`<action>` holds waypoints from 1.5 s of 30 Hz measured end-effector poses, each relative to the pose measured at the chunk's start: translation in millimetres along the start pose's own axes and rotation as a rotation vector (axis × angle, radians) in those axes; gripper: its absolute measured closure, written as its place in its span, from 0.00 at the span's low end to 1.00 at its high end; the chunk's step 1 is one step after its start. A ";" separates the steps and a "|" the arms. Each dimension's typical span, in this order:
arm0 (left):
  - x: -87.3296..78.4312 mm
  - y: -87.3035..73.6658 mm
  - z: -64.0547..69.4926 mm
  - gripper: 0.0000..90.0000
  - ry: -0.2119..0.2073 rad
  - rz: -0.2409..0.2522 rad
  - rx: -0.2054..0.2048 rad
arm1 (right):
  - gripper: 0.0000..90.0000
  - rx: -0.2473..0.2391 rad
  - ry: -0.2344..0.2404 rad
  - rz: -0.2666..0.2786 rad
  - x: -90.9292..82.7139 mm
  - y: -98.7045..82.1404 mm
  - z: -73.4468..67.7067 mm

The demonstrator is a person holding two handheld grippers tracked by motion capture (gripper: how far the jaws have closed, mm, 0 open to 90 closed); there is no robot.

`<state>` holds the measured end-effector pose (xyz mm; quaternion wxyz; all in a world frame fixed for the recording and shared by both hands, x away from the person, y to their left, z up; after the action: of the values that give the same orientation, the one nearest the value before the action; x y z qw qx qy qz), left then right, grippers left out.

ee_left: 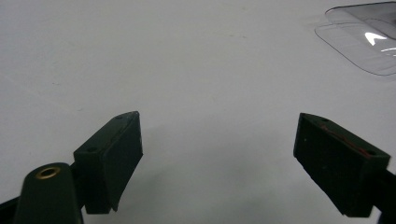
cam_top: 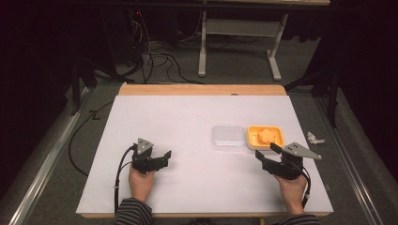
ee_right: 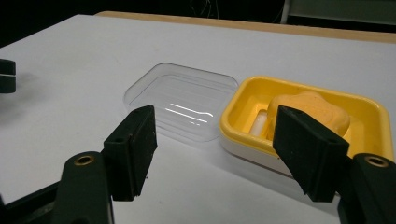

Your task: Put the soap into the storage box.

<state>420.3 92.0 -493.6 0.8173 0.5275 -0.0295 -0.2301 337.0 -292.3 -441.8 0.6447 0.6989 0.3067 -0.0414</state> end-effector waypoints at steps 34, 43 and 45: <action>0.3 0.1 0.1 0.18 0.003 0.002 -0.003 | 0.35 -0.064 -0.026 -0.110 26.5 -31.0 -17.9; 0.5 -0.3 -0.4 0.18 0.008 0.000 0.005 | 0.35 -0.081 -0.037 -0.133 32.9 -37.5 -19.2; 0.2 0.0 0.1 0.18 0.005 0.001 -0.001 | 0.36 -0.086 -0.043 -0.132 33.6 -38.6 -18.9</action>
<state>420.5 91.8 -493.7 0.8176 0.5278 -0.0280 -0.2284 339.2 -262.9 -487.7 0.6764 0.6479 0.3396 -0.0854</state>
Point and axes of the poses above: each handheld gripper's, and its own axes: x roughly forward along the jaws, y roughly out of its top, z roughly to its right, the point moved 3 cm from there along x, roughly forward along the jaws, and after that the axes turned 5 degrees about x, right-handed, at the moved point
